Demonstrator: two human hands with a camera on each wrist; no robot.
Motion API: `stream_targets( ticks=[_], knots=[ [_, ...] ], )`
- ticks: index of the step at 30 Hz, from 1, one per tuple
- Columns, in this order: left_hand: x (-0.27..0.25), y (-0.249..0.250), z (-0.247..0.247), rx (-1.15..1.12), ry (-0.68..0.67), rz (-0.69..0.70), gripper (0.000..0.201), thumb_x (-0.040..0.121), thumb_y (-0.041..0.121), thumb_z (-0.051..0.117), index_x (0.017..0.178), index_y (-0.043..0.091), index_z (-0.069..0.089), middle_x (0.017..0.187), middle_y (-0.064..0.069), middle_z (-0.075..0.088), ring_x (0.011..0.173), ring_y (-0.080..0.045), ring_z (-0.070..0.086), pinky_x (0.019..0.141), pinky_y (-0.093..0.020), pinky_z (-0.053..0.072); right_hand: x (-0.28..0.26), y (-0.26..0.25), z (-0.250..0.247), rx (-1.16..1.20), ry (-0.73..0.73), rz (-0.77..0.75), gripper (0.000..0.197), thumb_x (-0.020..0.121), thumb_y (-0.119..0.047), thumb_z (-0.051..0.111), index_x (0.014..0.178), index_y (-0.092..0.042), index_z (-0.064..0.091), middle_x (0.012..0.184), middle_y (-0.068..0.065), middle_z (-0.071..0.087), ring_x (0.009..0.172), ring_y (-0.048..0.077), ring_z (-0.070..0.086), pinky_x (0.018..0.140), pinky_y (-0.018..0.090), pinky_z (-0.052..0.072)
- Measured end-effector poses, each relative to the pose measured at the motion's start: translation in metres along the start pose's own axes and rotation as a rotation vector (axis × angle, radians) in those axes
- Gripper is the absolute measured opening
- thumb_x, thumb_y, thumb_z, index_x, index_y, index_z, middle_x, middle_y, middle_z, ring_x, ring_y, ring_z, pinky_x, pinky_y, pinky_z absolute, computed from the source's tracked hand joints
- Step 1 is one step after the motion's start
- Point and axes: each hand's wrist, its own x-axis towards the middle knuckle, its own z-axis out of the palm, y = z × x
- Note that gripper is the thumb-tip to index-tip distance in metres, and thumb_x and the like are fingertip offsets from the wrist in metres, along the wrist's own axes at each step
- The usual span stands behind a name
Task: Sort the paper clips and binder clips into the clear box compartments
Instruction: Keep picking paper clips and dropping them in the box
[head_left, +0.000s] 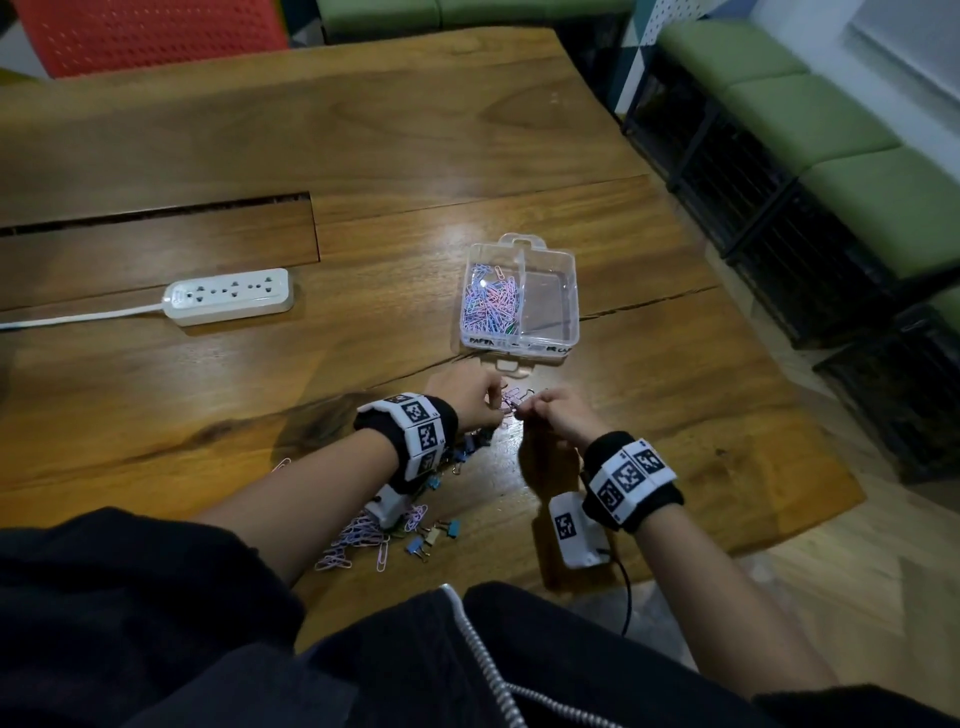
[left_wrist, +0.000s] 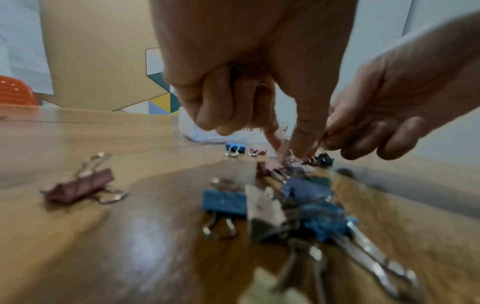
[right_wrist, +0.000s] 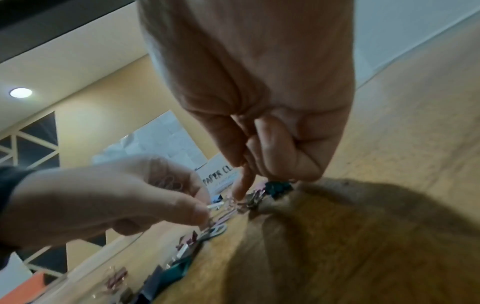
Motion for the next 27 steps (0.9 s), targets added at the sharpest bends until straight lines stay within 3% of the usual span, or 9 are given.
stream_targets(
  ticks=[1, 3, 6, 9, 12, 16, 19, 24, 27],
  knots=[
    [0.0, -0.002, -0.001, -0.019, -0.01, -0.005, 0.015, 0.081, 0.03, 0.062, 0.089, 0.018, 0.067, 0.09, 0.006, 0.057, 0.086, -0.012, 0.054, 0.067, -0.024, 0.038, 0.004, 0.002, 0.001, -0.018, 0.038, -0.018, 0.031, 0.093, -0.003, 0.034, 0.075, -0.011, 0.057, 0.083, 0.003, 0.06, 0.073, 0.01, 0.051, 0.062, 0.009, 0.044],
    [-0.001, -0.007, -0.003, -0.075, -0.027, -0.039, 0.011, 0.082, 0.031, 0.062, 0.082, 0.02, 0.064, 0.086, 0.007, 0.055, 0.081, -0.01, 0.051, 0.064, -0.024, 0.039, 0.01, 0.006, 0.003, -0.031, 0.119, -0.03, 0.033, 0.093, -0.005, 0.034, 0.07, -0.019, 0.054, 0.095, 0.007, 0.062, 0.09, 0.017, 0.054, 0.084, 0.027, 0.046],
    [0.0, -0.016, -0.006, -0.164, 0.002, -0.116, 0.014, 0.083, 0.033, 0.06, 0.076, 0.021, 0.057, 0.079, 0.006, 0.055, 0.077, -0.011, 0.051, 0.053, -0.019, 0.038, 0.012, 0.012, 0.0, 0.021, 0.196, -0.023, 0.034, 0.092, -0.002, 0.034, 0.068, -0.019, 0.053, 0.082, 0.001, 0.057, 0.081, 0.015, 0.053, 0.068, 0.023, 0.045],
    [-0.003, -0.018, -0.01, -0.118, 0.028, -0.154, 0.016, 0.085, 0.031, 0.058, 0.096, 0.02, 0.061, 0.085, 0.005, 0.057, 0.078, -0.012, 0.052, 0.048, -0.015, 0.033, 0.008, 0.013, -0.002, 0.134, 0.166, -0.047, 0.032, 0.085, 0.009, 0.035, 0.07, -0.013, 0.052, 0.074, 0.002, 0.053, 0.064, 0.012, 0.051, 0.052, 0.017, 0.043],
    [-0.005, -0.013, -0.01, -0.067, 0.0, -0.1, 0.03, 0.084, 0.035, 0.061, 0.112, 0.023, 0.059, 0.095, 0.003, 0.062, 0.081, -0.01, 0.051, 0.054, -0.018, 0.037, 0.011, 0.01, 0.001, 0.052, 0.206, -0.086, 0.029, 0.09, 0.0, 0.036, 0.072, -0.018, 0.051, 0.08, 0.0, 0.054, 0.072, 0.012, 0.05, 0.06, 0.019, 0.039],
    [-0.007, 0.001, -0.004, 0.122, -0.074, 0.002, 0.041, 0.075, 0.049, 0.065, 0.106, 0.022, 0.06, 0.098, 0.003, 0.062, 0.096, -0.016, 0.057, 0.069, -0.027, 0.041, 0.016, 0.005, 0.008, -0.195, 0.198, -0.18, 0.014, 0.09, -0.019, 0.046, 0.077, -0.018, 0.05, 0.075, 0.0, 0.053, 0.071, 0.016, 0.049, 0.062, 0.028, 0.038],
    [-0.005, 0.005, 0.004, 0.192, -0.099, 0.006, 0.03, 0.08, 0.041, 0.064, 0.102, 0.021, 0.061, 0.106, -0.002, 0.064, 0.101, -0.021, 0.058, 0.071, -0.029, 0.04, 0.017, 0.004, 0.011, -0.502, 0.258, -0.205, 0.006, 0.083, -0.02, 0.059, 0.08, -0.019, 0.054, 0.085, 0.001, 0.055, 0.082, 0.02, 0.054, 0.072, 0.031, 0.045],
    [-0.01, 0.01, 0.011, 0.281, -0.102, 0.002, 0.026, 0.09, 0.029, 0.048, 0.098, 0.01, 0.063, 0.102, -0.008, 0.066, 0.097, -0.024, 0.061, 0.073, -0.031, 0.046, 0.018, -0.003, 0.021, -0.723, 0.294, -0.267, 0.012, 0.08, -0.023, 0.064, 0.089, -0.017, 0.059, 0.1, 0.006, 0.06, 0.095, 0.025, 0.056, 0.079, 0.034, 0.044],
    [-0.011, 0.008, 0.006, 0.059, -0.077, -0.089, 0.025, 0.088, 0.029, 0.046, 0.082, 0.01, 0.062, 0.084, -0.007, 0.064, 0.08, -0.023, 0.059, 0.065, -0.029, 0.042, 0.018, -0.005, 0.025, -0.763, 0.305, -0.278, 0.014, 0.082, -0.022, 0.061, 0.096, -0.018, 0.059, 0.102, 0.009, 0.06, 0.095, 0.026, 0.056, 0.077, 0.034, 0.044]
  ],
)
